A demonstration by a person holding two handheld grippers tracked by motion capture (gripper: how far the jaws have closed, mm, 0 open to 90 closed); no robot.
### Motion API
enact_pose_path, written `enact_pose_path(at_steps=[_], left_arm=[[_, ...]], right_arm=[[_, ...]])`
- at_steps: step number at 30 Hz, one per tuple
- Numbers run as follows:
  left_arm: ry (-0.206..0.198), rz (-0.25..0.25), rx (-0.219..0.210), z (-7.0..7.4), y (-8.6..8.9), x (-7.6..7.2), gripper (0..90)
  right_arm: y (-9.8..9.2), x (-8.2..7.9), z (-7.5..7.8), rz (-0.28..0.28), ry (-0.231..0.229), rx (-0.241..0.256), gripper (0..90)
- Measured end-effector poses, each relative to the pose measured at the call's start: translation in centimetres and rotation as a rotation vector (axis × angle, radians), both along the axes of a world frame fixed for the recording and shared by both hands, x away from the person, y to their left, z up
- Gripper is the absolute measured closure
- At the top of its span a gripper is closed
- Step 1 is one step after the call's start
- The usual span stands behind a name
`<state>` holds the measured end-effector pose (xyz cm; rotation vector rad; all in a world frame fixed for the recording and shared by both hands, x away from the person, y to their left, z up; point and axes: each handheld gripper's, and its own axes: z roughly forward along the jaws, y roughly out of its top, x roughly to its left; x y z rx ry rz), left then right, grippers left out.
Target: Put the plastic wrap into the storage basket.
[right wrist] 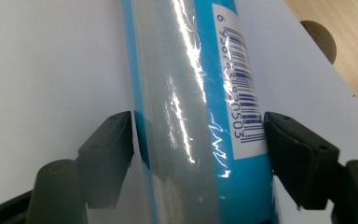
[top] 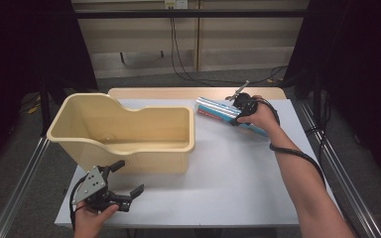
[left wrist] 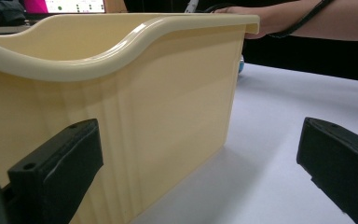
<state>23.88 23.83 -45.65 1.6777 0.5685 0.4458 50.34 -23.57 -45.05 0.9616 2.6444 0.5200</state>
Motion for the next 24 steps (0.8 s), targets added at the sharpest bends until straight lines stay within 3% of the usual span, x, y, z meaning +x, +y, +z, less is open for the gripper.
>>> enact_pose_path(at_steps=[12, 16, 24], left_arm=[[-0.002, 0.004, 0.0, 0.0, 0.1, 0.0, 0.0], [0.001, 0.005, 0.001, 0.0, 0.2, 0.0, 0.0], [-0.002, 0.011, 0.006, 0.0, 0.2, -0.1, 0.0]], right_arm=[[-0.2, 0.8, -1.2, -0.022, -0.006, 0.009, 23.5], [-0.3, 1.0, -1.7, -0.034, -0.016, -0.002, 24.2], [0.2, 0.8, -1.5, -0.002, -0.018, -0.067, 28.5]])
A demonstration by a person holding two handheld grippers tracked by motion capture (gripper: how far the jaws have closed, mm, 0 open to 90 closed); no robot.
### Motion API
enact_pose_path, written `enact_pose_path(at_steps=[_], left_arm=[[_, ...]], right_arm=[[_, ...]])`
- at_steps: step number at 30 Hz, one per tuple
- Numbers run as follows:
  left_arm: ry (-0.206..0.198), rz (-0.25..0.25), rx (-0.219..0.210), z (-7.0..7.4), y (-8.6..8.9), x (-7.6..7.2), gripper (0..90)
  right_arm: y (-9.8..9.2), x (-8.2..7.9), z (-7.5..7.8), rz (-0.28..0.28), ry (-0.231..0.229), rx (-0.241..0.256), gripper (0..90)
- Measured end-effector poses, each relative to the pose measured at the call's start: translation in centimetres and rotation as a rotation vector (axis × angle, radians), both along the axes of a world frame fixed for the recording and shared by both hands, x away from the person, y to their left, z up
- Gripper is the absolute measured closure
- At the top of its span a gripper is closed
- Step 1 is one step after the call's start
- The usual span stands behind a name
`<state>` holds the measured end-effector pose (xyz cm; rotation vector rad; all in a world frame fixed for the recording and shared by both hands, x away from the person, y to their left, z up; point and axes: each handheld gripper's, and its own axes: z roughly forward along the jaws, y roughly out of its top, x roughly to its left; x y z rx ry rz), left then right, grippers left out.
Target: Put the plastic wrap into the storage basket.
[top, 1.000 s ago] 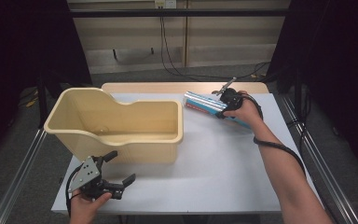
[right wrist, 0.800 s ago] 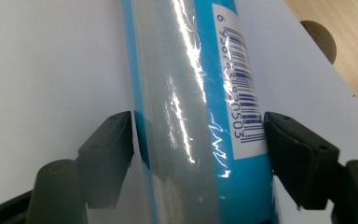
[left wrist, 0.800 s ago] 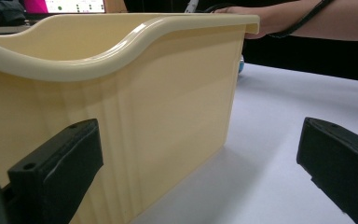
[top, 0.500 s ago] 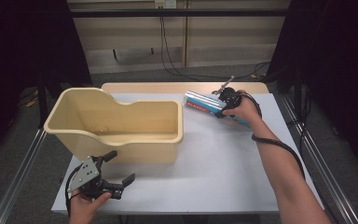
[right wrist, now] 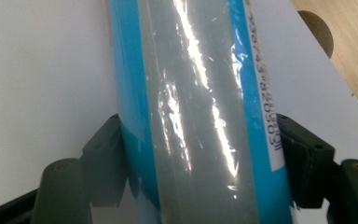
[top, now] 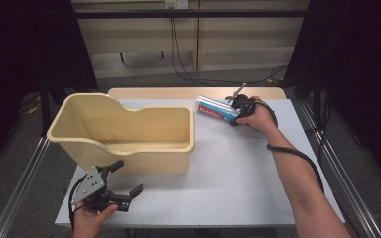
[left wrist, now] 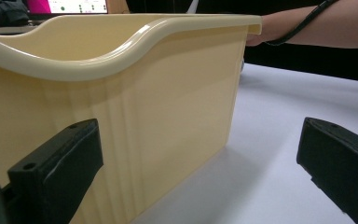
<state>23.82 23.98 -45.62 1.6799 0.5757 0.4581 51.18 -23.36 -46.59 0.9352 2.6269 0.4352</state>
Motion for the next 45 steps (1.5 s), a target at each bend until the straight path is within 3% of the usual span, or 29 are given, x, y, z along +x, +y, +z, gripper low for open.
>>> enact_pose_path(at_steps=[3, 10, 13, 20, 25, 30, 34, 44, 45], left_arm=[[0.001, 0.003, 0.004, 0.0, 0.0, 0.0, 0.0], [-0.003, 0.006, 0.002, 0.0, 0.1, -0.2, 0.0], [-0.001, 0.009, 0.005, 0.0, 0.1, -0.2, 0.1], [0.003, 0.005, 0.002, -0.1, 0.0, -0.1, 0.1], [0.003, 0.002, 0.009, -0.1, 0.0, 0.0, 0.1], [0.007, -0.001, 0.012, -0.2, -0.1, 0.0, 0.1], [0.007, 0.001, 0.01, -0.2, 0.0, 0.0, 0.1], [0.01, 0.001, 0.016, -0.2, 0.0, 0.1, 0.1], [0.009, -0.001, 0.011, -0.2, 0.0, 0.2, 0.1]], right_arm=[[0.4, -0.1, 0.2, 0.006, 0.017, -0.032, 29.4], [-0.1, -1.1, 0.6, 0.005, 0.107, 0.001, 30.4], [0.1, -1.2, 0.7, -0.008, 0.139, -0.015, 29.7], [-0.4, -1.0, 0.2, -0.015, 0.137, 0.021, 27.9], [-1.2, -1.2, -0.2, -0.006, 0.121, 0.081, 26.0], [-1.2, -1.1, -0.2, 0.006, 0.119, 0.075, 24.4], [-1.1, -1.0, -0.3, 0.021, 0.154, 0.086, 18.1], [-0.8, -0.9, -0.3, 0.023, 0.15, 0.075, 19.2], [-0.8, -1.0, -0.2, 0.026, 0.148, 0.079, 23.5]])
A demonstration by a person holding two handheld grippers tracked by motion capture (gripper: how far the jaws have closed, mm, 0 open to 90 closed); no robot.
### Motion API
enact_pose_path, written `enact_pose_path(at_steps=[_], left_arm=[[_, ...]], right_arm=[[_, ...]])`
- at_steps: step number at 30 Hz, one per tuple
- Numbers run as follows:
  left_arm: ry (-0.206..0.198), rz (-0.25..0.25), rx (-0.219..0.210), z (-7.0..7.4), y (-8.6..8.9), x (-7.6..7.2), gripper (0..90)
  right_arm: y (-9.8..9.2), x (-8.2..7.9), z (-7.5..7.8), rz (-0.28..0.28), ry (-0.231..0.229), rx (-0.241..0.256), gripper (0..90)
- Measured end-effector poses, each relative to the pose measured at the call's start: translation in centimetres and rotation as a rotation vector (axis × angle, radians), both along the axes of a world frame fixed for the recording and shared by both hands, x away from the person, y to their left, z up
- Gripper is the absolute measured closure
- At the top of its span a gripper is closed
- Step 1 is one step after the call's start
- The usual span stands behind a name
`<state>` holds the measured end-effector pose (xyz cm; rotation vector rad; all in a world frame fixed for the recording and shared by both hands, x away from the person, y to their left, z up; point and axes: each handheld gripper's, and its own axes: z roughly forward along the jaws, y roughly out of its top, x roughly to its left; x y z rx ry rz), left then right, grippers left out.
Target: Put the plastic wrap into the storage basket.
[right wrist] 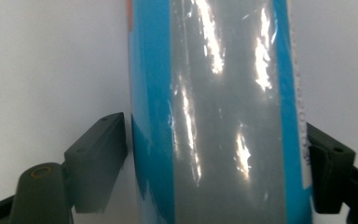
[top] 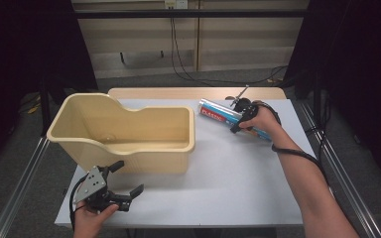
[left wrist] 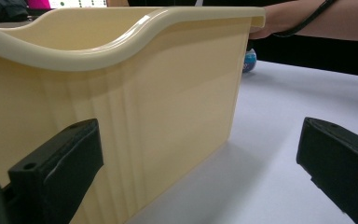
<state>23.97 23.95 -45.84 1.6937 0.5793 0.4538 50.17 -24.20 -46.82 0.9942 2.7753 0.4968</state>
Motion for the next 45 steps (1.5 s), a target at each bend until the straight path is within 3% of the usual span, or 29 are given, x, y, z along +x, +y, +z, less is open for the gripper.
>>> enact_pose_path(at_steps=[1, 2, 3, 4, 9, 11, 17, 29, 41, 45], left_arm=[[0.0, 0.0, 0.002, 0.0, 0.0, 0.0, 0.1], [0.0, 0.0, 0.002, 0.0, 0.0, 0.0, 0.1], [0.0, 0.001, -0.001, 0.0, -0.1, 0.0, 0.1], [-0.001, 0.001, 0.004, 0.0, 0.0, 0.0, 0.1], [-0.006, 0.009, 0.003, 0.1, 0.1, -0.1, 0.2], [-0.006, 0.009, 0.0, 0.1, 0.2, -0.1, 0.2], [-0.005, 0.008, 0.001, 0.1, 0.1, -0.1, 0.2], [-0.007, 0.015, -0.003, 0.2, 0.1, -0.2, 0.2], [-0.008, 0.013, -0.007, 0.2, 0.0, -0.2, 0.2], [-0.009, 0.012, -0.01, 0.3, -0.1, -0.2, 0.2]], right_arm=[[0.0, 0.0, 0.0, 0.0, 0.0, 0.0, 23.5], [-0.1, -0.2, 0.3, 0.013, -0.03, -0.015, 31.0], [-0.1, -0.2, 0.3, 0.013, -0.03, -0.015, 31.0], [0.3, -0.3, 0.5, 0.032, -0.03, -0.053, 31.6], [0.9, -0.4, 0.7, 0.03, -0.009, -0.091, 32.0], [0.6, -0.5, 0.6, 0.024, 0.007, -0.05, 32.0], [0.5, -1.0, 1.5, 0.014, 0.013, -0.018, 32.1], [-0.5, -2.0, 4.3, 0.006, -0.02, 0.086, 32.1], [-1.0, -3.2, 7.5, 0.039, -0.038, 0.072, 32.1], [-0.9, -3.5, 8.7, 0.04, -0.021, 0.077, 32.1]])
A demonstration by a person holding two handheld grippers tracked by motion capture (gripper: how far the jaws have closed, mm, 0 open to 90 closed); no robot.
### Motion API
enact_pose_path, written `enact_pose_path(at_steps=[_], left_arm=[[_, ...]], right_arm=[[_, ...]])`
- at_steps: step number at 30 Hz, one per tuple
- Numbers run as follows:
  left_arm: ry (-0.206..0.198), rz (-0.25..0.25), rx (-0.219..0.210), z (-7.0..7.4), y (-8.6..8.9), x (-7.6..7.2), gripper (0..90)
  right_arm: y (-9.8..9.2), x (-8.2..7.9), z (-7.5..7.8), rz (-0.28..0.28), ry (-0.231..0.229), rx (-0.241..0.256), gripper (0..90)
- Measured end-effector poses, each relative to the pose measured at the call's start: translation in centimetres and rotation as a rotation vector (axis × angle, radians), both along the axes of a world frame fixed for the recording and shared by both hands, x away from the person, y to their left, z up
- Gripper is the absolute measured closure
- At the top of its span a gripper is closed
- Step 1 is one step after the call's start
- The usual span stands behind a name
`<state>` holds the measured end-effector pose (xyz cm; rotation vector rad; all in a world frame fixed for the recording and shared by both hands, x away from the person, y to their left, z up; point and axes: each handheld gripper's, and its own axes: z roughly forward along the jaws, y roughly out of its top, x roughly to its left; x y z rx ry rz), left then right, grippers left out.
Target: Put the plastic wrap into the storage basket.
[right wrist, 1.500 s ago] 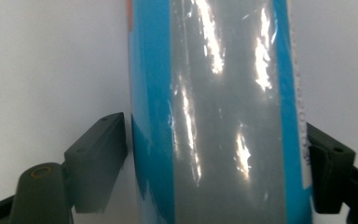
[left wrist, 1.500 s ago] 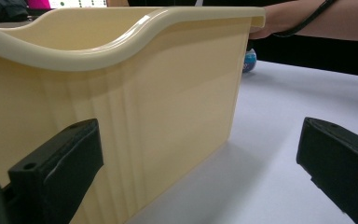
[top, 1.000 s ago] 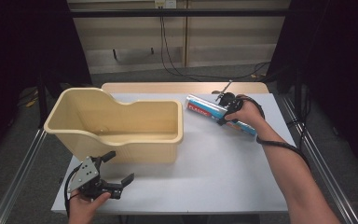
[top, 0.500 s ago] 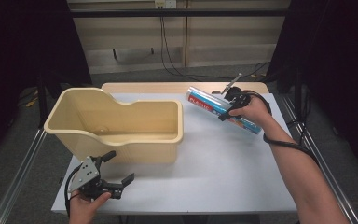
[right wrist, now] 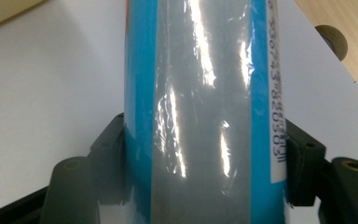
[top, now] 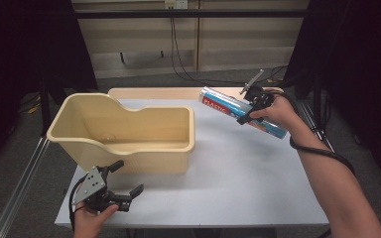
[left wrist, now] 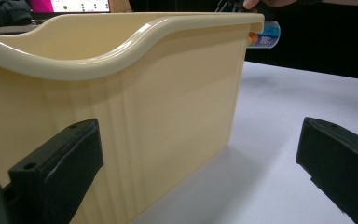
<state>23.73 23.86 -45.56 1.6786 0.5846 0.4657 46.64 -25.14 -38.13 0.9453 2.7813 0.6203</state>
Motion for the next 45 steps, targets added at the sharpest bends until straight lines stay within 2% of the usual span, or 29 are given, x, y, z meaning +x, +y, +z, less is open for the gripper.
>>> enact_pose_path(at_steps=[4, 16, 17, 21, 28, 33, 35, 39, 45], left_arm=[[0.0, -0.003, -0.006, 0.0, 0.0, -0.1, 0.2], [-0.005, 0.004, -0.004, 0.1, 0.1, -0.1, 0.2], [-0.005, 0.006, -0.003, 0.1, 0.1, -0.1, 0.2], [-0.006, 0.008, -0.005, 0.1, 0.2, -0.1, 0.2], [-0.006, 0.008, -0.005, 0.1, 0.2, -0.1, 0.2], [-0.007, 0.008, -0.005, 0.1, 0.2, -0.1, 0.2], [-0.007, 0.009, -0.005, 0.2, 0.2, -0.1, 0.2], [-0.008, 0.01, -0.002, 0.2, 0.3, -0.1, 0.2], [-0.009, 0.012, -0.01, 0.2, 0.2, -0.2, 0.2]], right_arm=[[0.3, -0.4, 1.2, 0.012, -0.007, -0.016, 32.1], [0.5, -0.7, 3.5, 0.019, -0.016, -0.001, 32.1], [0.5, -0.7, 3.7, 0.025, -0.006, 0.004, 32.1], [0.8, -0.9, 4.4, 0.038, -0.021, -0.01, 32.1], [1.0, -1.2, 5.5, 0.037, -0.009, -0.002, 32.1], [1.3, -1.4, 6.6, 0.057, -0.024, -0.01, 32.1], [1.4, -1.5, 7.0, 0.057, -0.023, 0.005, 32.1], [2.0, -1.8, 7.9, 0.075, -0.036, 0.003, 32.1], [2.9, -2.2, 8.7, 0.099, -0.029, 0.0, 32.1]])
